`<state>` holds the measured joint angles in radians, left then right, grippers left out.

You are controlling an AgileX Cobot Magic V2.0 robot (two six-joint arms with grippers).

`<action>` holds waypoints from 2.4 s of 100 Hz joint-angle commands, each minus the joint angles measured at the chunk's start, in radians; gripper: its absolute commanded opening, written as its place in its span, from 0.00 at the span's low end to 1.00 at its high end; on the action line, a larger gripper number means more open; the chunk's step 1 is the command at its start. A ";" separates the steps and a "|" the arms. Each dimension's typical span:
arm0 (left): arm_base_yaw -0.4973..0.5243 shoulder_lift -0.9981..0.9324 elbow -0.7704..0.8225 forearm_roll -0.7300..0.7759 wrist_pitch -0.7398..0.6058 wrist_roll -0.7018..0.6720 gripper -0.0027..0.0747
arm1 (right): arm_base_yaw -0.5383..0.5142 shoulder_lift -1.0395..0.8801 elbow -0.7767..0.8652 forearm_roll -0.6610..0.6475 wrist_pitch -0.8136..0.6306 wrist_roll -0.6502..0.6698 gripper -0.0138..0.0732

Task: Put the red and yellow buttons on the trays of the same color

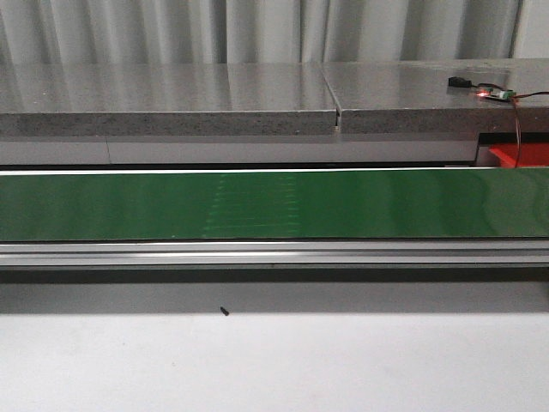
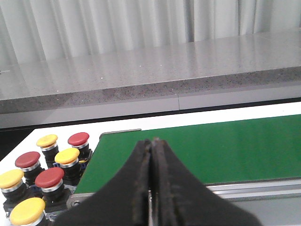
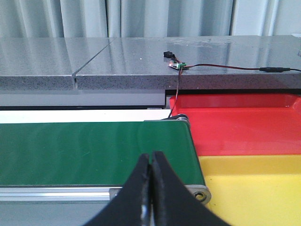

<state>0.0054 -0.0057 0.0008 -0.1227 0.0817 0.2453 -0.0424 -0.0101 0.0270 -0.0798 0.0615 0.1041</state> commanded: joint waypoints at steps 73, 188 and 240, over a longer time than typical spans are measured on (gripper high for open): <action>0.000 -0.034 0.043 -0.010 -0.082 -0.009 0.01 | -0.008 -0.019 -0.014 -0.012 -0.076 -0.001 0.08; 0.000 0.390 -0.341 -0.013 0.084 -0.011 0.01 | -0.008 -0.019 -0.014 -0.012 -0.076 -0.001 0.08; 0.000 0.693 -0.561 0.027 0.251 -0.245 0.14 | -0.008 -0.019 -0.014 -0.012 -0.076 -0.001 0.08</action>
<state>0.0054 0.6603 -0.5033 -0.1080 0.3798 0.0212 -0.0424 -0.0101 0.0270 -0.0798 0.0615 0.1041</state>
